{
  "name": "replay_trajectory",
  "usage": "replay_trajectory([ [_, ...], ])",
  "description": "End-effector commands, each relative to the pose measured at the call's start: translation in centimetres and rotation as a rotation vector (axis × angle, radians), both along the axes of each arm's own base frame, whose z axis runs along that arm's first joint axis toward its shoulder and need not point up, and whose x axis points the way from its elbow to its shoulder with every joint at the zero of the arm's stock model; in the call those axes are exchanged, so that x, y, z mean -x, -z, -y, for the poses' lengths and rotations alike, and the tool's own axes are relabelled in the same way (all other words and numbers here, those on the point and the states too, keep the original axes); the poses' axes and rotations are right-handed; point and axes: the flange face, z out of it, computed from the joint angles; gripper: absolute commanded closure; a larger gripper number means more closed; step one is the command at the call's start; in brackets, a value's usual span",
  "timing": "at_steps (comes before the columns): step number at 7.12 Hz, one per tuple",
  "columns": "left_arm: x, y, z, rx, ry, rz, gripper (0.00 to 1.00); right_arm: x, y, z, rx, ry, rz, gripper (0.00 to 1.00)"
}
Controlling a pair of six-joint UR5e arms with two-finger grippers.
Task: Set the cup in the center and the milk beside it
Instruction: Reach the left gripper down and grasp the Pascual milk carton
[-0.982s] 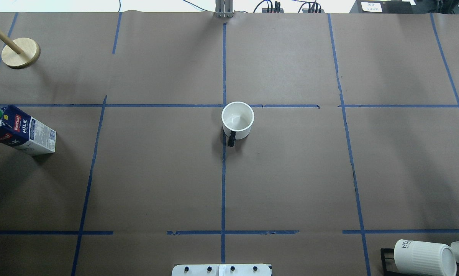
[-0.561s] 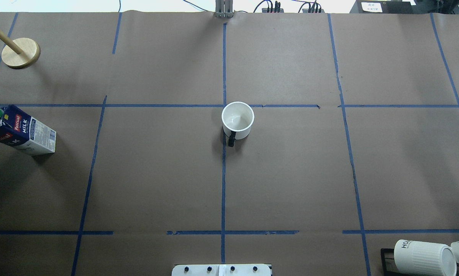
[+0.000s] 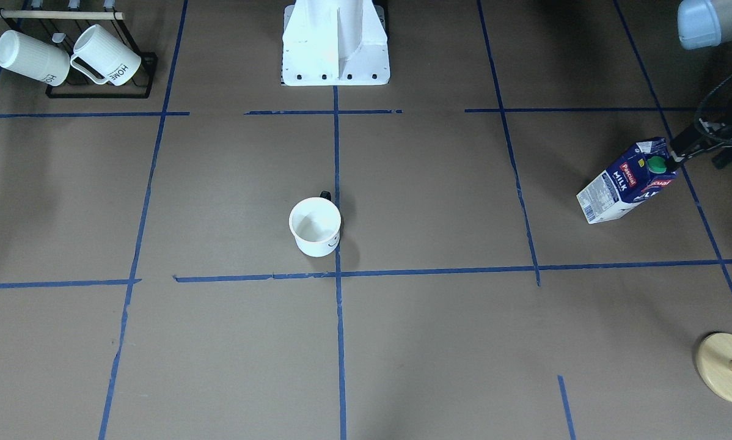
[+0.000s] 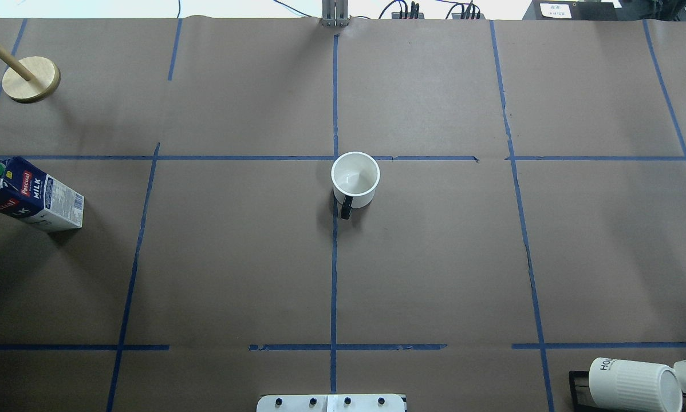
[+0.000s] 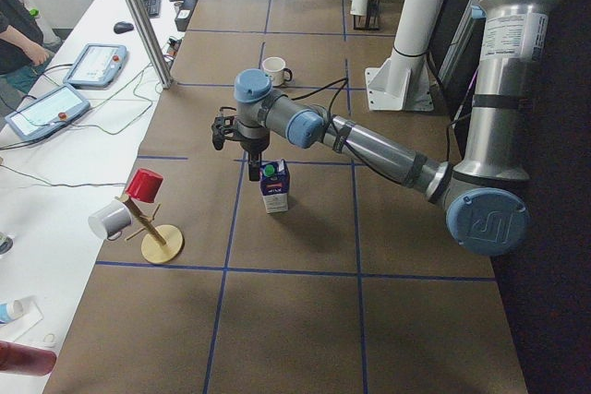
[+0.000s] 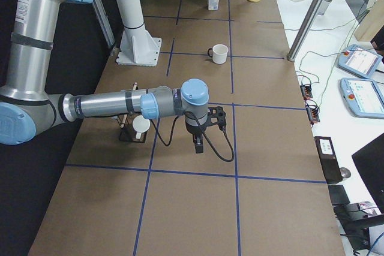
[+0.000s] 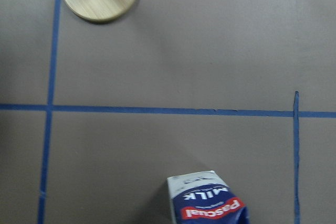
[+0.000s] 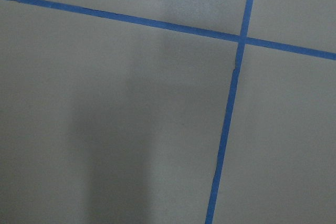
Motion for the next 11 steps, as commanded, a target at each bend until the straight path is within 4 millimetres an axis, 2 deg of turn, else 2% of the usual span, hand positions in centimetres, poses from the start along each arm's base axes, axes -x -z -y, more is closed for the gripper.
replay_trajectory([
  [1,-2.1,-1.1,-0.9,0.032,-0.009,0.010,0.00,0.0,-0.2,0.1,0.004,0.000,0.001,0.00],
  [3,-3.5,-2.1,-1.7,0.046,-0.040,0.021,0.00,0.0,-0.5,0.3,0.008,0.000,-0.001,0.00],
  [5,-5.8,-2.9,-2.5,0.036,-0.073,0.070,0.00,0.1,-0.5,0.3,0.008,0.001,0.000,0.00],
  [6,-6.3,-3.2,-2.6,0.038,-0.078,0.077,0.06,0.1,-0.5,0.3,0.007,0.002,0.000,0.00],
  [7,-6.3,-3.2,-2.6,0.041,-0.077,0.077,0.23,0.1,-0.5,0.3,0.007,0.002,0.000,0.00],
  [8,-6.4,-3.0,-2.4,0.037,-0.078,0.074,0.60,0.1,-0.5,0.3,0.007,0.002,0.000,0.00],
  [9,-6.5,-2.4,-2.3,0.030,-0.077,0.069,0.65,0.1,-0.5,0.3,0.007,0.002,0.002,0.00],
  [11,-7.2,0.9,-0.8,-0.018,-0.076,0.044,0.65,0.1,-0.5,0.3,0.007,0.002,0.002,0.00],
])
